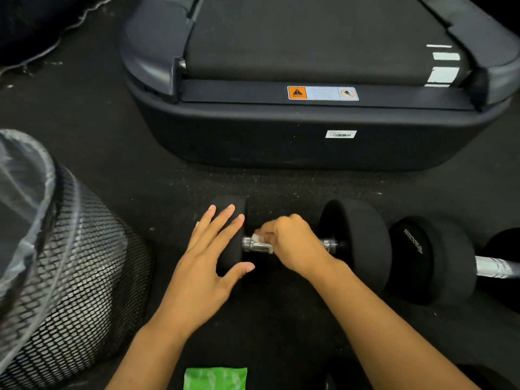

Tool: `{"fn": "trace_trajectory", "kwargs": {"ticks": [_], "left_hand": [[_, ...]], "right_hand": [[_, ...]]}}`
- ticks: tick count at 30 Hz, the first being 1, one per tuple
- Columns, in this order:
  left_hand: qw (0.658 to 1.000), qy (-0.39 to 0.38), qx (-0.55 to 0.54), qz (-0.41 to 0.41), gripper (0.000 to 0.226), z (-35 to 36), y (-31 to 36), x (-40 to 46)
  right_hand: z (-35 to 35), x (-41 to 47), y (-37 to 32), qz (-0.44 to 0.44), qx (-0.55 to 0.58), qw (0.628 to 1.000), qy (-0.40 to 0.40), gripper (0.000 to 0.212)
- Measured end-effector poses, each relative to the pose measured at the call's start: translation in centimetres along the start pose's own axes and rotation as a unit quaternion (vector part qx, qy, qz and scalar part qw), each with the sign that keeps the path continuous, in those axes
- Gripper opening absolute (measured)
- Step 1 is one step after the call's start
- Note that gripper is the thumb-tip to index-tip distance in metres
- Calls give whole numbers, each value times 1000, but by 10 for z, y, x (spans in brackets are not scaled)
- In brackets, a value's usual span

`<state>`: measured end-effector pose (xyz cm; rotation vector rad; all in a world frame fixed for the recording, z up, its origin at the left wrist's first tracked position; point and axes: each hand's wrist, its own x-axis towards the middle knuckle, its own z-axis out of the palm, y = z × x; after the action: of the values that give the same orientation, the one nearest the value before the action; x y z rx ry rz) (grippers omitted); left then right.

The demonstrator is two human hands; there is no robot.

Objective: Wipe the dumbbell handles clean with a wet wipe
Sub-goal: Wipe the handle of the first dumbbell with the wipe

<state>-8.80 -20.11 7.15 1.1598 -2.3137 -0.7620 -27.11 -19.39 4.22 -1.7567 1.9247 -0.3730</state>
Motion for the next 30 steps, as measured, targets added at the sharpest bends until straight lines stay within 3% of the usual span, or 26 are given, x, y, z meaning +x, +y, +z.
{"fn": "trace_trajectory", "kwargs": {"ticks": [4,8,12,23,30], "left_hand": [[1000,3,-1,0,73,0,-2,0],[1000,2,-3,4,73,1,-2,0],[1000,5,-1,7,73,1,-3,0],[1000,18,-8,18,72,5,-5,-2],[999,28,-10,25,72,8,-6,-3]], "right_hand": [[6,-2,-5,-36,-48,998,7,35],[4,3,-6,-21,-49,998,19,29],[14,-14,0,-109,-59,992,12,39],[37,-23,19,-206,-75,959,182,43],[42,-31,31,-278,-118,930,209,40]]}}
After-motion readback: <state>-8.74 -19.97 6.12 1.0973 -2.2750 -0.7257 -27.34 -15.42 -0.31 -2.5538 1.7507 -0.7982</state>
